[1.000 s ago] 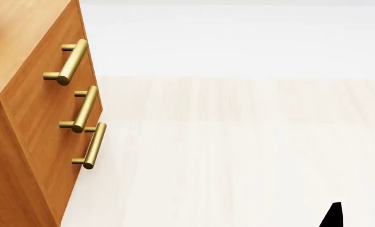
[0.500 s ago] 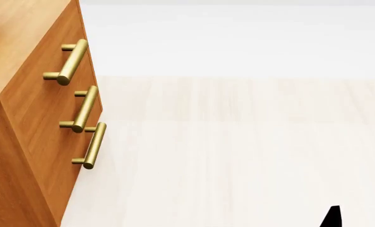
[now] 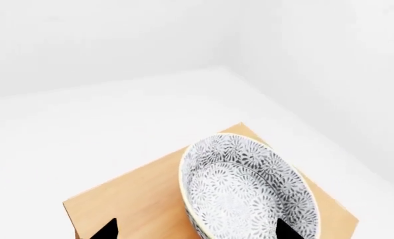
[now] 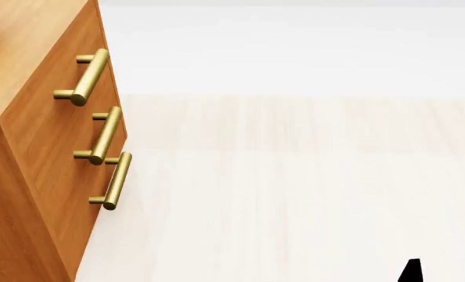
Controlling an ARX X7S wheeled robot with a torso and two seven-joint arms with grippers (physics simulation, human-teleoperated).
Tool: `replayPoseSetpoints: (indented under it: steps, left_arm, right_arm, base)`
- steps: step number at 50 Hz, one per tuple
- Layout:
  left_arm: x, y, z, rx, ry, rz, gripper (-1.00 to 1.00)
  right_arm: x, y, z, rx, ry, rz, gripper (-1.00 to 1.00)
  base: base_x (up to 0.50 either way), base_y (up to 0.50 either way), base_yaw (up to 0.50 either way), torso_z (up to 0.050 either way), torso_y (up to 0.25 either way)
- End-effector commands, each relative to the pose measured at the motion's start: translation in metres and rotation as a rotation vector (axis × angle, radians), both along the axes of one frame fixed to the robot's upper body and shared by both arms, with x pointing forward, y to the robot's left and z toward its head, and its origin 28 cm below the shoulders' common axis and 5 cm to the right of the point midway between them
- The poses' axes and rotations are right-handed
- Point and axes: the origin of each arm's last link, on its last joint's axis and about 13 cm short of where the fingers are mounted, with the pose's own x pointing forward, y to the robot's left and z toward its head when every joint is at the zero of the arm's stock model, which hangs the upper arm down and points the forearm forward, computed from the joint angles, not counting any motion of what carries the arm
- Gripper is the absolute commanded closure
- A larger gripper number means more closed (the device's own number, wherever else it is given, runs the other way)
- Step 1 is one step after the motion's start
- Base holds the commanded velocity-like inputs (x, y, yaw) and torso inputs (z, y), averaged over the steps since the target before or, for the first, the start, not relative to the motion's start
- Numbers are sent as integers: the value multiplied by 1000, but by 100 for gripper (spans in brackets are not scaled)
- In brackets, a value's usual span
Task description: Put the bowl on top of the cabinet.
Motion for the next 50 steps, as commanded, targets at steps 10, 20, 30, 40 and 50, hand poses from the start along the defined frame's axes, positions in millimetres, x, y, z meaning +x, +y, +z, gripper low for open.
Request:
replayPoseSetpoints:
  steps: [10, 20, 30, 40, 50]
  left_arm:
    - [-16, -7, 4, 209, -35, -1, -100]
    - [-21, -19, 4, 260, -50, -53, -100]
    - [-28, -31, 1, 401, -60, -25, -100]
    - [-33, -34, -15, 482, -63, -31, -100]
    - [-49, -44, -22, 542, -94, -93, -100]
  right_arm:
    - [0, 2, 0, -18, -12, 5, -100]
    - [-1, 3, 1, -23, -12, 9, -100]
    - [-1, 3, 1, -21, -12, 12, -100]
    - [0, 4, 0, -26, -10, 15, -100]
    - [1, 7, -1, -36, -5, 18, -100]
  base:
    - [0, 0, 0, 0, 0]
    - [0, 0, 0, 0, 0]
    - [0, 0, 0, 0, 0]
    - [0, 0, 0, 0, 0]
    - [0, 0, 0, 0, 0]
